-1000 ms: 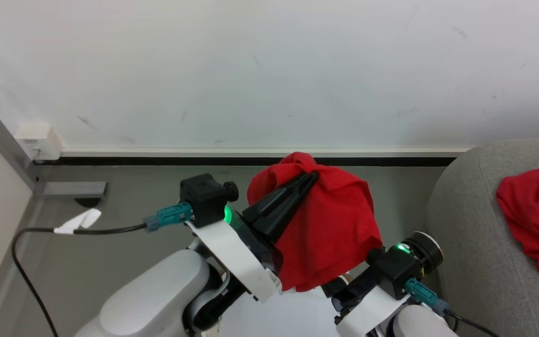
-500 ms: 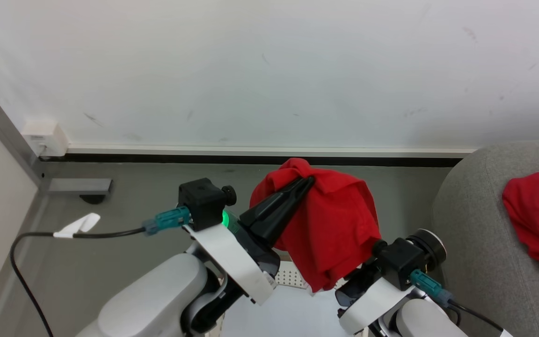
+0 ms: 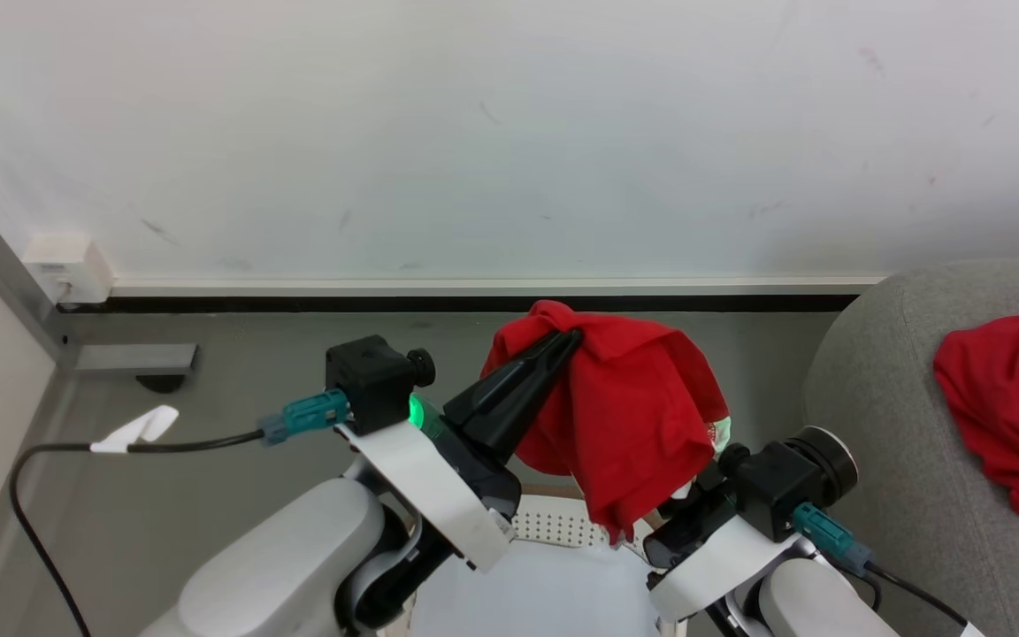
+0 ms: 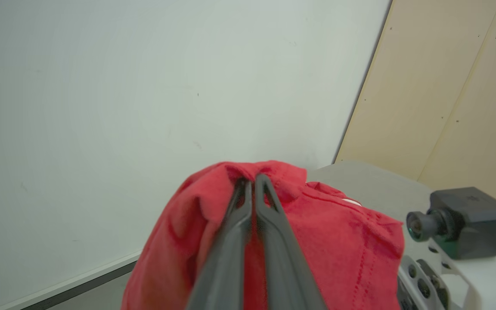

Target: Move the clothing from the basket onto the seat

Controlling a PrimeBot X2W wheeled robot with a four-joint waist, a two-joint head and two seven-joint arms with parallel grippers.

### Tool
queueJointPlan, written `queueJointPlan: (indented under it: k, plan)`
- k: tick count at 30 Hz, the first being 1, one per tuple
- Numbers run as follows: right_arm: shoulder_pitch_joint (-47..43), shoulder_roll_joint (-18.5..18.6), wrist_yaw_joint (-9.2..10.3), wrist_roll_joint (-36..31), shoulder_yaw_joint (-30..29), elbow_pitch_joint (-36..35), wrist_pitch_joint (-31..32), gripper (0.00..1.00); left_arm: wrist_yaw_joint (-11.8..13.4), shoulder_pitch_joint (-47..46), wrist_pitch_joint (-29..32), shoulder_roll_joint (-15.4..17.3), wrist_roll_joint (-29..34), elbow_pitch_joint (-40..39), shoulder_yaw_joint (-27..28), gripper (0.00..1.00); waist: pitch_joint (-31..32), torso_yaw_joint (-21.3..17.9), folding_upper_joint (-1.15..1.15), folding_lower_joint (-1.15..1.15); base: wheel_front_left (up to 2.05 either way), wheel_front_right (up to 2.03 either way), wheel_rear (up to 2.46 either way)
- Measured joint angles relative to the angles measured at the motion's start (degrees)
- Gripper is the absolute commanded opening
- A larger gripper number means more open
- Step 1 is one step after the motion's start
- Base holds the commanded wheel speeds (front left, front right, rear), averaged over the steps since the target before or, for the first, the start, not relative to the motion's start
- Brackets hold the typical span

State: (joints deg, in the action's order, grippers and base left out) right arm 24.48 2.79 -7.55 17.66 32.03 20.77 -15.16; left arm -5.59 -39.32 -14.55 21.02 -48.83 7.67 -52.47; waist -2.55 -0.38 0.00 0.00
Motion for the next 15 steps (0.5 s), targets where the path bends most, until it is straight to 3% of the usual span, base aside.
queueJointPlan:
  k: [14, 15]
  plan:
    - [-0.3, 0.0, -0.01, 0.3, -1.6, 0.2, 0.0, 0.0, 0.1, 0.9, 0.3, 0.1, -0.1, -0.9, -0.8, 0.0, 1.7, -2.7, 0.0, 0.0, 0.0, 0.0, 0.0]
    - [-0.3, 0.0, -0.01, 0.2, -2.1, 0.1, 0.0, 0.0, 0.1, 1.0, 0.4, 0.3, -0.2, -0.9, -0.9, 0.05, 1.8, -2.9, 0.0, 0.0, 0.0, 0.0, 0.0]
